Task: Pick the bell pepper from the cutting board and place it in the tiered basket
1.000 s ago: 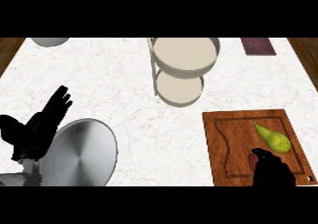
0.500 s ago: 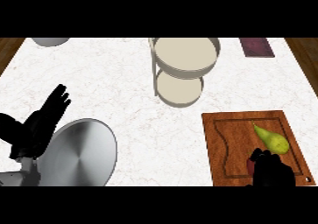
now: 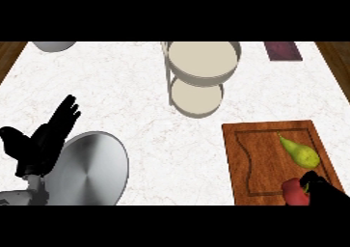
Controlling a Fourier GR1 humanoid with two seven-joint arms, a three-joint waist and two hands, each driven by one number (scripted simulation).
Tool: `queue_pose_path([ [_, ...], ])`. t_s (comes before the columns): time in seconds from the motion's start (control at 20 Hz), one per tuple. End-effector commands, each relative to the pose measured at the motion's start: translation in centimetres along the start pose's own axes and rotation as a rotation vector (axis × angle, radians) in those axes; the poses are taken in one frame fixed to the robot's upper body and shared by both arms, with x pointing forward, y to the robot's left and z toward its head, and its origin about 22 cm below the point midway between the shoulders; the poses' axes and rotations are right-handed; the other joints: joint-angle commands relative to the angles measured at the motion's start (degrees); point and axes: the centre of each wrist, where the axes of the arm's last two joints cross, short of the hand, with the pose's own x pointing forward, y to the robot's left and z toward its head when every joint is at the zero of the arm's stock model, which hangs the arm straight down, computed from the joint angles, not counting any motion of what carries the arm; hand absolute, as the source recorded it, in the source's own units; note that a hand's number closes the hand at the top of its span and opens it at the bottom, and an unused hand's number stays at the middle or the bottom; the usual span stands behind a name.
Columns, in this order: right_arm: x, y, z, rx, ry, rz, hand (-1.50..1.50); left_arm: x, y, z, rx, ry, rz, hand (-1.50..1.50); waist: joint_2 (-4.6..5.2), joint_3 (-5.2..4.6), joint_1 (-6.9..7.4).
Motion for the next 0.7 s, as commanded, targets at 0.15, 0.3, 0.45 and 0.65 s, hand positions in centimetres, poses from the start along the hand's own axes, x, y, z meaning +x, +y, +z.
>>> queue_pose_path([
  [0.15,0.0,-3.9,2.8,-0.326,-0.077,-0.245,1.5,0.0,0.2,-0.6,0.007,0.008,-0.005,0.0,0.05,0.48,-1.36],
  [0.3,1.0,-8.4,3.5,-0.437,-0.178,-0.448,1.5,-0.8,0.5,0.2,0.018,0.015,0.005,0.0,-0.03,0.46,-0.75],
  [0.45,1.8,-10.3,5.4,-0.489,-0.246,-0.546,1.5,-0.1,1.0,0.5,-0.01,0.013,0.01,0.0,0.06,0.45,-0.16],
  [0.65,3.8,-13.4,6.8,-0.475,-0.31,-0.555,1.5,1.0,-0.1,0.1,-0.005,-0.005,-0.014,0.0,0.33,0.43,0.49],
])
